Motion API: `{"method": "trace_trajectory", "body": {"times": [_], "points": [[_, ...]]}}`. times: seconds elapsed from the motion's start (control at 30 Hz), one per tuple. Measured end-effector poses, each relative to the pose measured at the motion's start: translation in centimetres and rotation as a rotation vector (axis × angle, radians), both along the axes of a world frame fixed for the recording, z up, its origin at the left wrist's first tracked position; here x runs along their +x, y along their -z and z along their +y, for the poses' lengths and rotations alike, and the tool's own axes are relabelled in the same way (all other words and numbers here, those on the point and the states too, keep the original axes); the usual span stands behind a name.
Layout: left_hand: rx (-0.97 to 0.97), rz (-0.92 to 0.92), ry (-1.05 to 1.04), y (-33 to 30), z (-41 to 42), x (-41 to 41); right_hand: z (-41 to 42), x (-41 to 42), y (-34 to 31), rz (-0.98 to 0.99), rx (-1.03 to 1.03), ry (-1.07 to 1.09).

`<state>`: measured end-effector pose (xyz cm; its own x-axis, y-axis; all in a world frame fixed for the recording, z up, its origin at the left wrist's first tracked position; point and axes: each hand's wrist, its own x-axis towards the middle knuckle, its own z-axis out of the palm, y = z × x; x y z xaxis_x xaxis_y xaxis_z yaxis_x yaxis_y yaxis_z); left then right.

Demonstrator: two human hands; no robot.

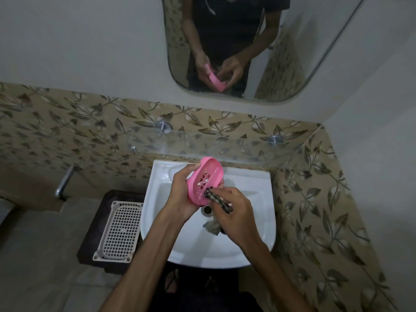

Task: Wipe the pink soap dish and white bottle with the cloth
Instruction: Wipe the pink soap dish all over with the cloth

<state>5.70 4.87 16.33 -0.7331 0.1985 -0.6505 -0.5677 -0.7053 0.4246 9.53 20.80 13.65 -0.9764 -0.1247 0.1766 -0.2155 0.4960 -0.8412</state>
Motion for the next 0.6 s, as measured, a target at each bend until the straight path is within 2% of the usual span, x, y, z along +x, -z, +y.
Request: {"method": "trace_trajectory", "body": {"times": [0.17, 0.23, 0.3, 0.37, 0.47, 0.6], "points": [[-0.057, 0.016, -0.022, 0.7, -0.2, -0.1, -0.4, 0.4, 0.3, -0.196, -0.077, -0.02], [-0.057, 0.031, 0.01, 0.8, -0.4, -0.2, -0.4, 0.0, -0.1, -0.095, -0.029, -0.028], [-0.072, 0.046, 0.057, 0.6, -0.5, -0.4, -0.2, -0.9, -0.6, 0.148, 0.099, 0.022], [-0.095, 0.055, 0.082, 0.2, -0.6, -0.6, 0.3, -2.5, -1.1, 0.279, 0.163, 0.094], [-0.11, 0.086, 0.095, -0.3, -0.8, -0.8, 0.9, -4.3, -1.5, 0.326, 0.213, 0.125], [-0.093, 0.063, 0.091, -0.2, -1.6, -1.1, 0.4, -3.0, -0.5, 0.326, 0.227, -0.096]]}}
